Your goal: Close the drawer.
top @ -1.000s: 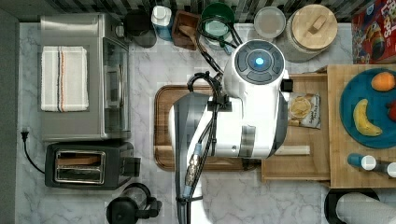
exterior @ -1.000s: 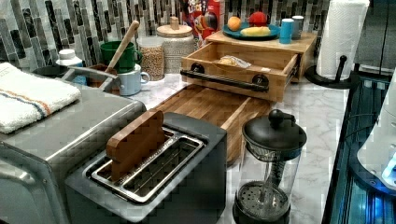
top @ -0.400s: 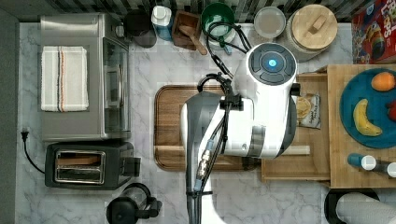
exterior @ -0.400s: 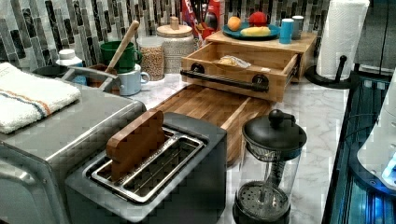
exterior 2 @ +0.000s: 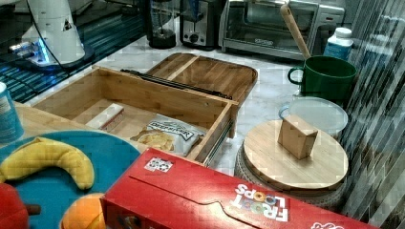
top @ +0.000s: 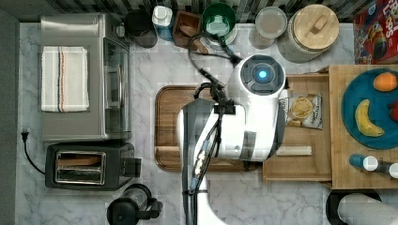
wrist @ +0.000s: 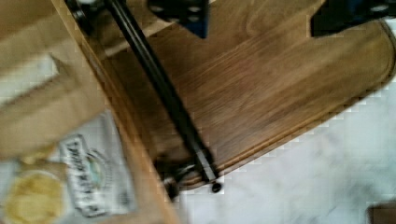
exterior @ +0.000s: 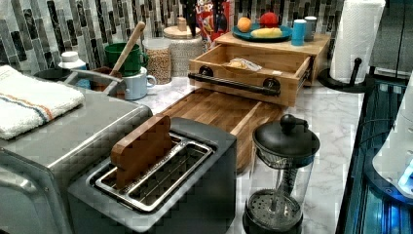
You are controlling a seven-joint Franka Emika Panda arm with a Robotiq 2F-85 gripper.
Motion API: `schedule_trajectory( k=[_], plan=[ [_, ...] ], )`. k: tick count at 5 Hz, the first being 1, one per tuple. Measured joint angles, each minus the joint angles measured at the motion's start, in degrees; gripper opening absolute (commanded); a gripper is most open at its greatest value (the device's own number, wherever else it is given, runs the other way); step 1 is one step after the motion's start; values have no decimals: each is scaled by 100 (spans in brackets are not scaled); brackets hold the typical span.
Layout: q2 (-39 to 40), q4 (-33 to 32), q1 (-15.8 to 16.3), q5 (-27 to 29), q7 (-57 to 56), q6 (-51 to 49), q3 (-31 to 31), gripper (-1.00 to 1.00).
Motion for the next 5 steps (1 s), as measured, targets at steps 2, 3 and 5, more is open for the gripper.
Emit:
schedule_trajectory(
  k=[2,3,5],
  plan=[
    [-154,-806,73,123,-1501,-145,229,-100],
    [-230,-1220,81,111,-1501,208,369,-100],
    [-144,-1645,104,-97,-1501,985,567,-100]
  ],
)
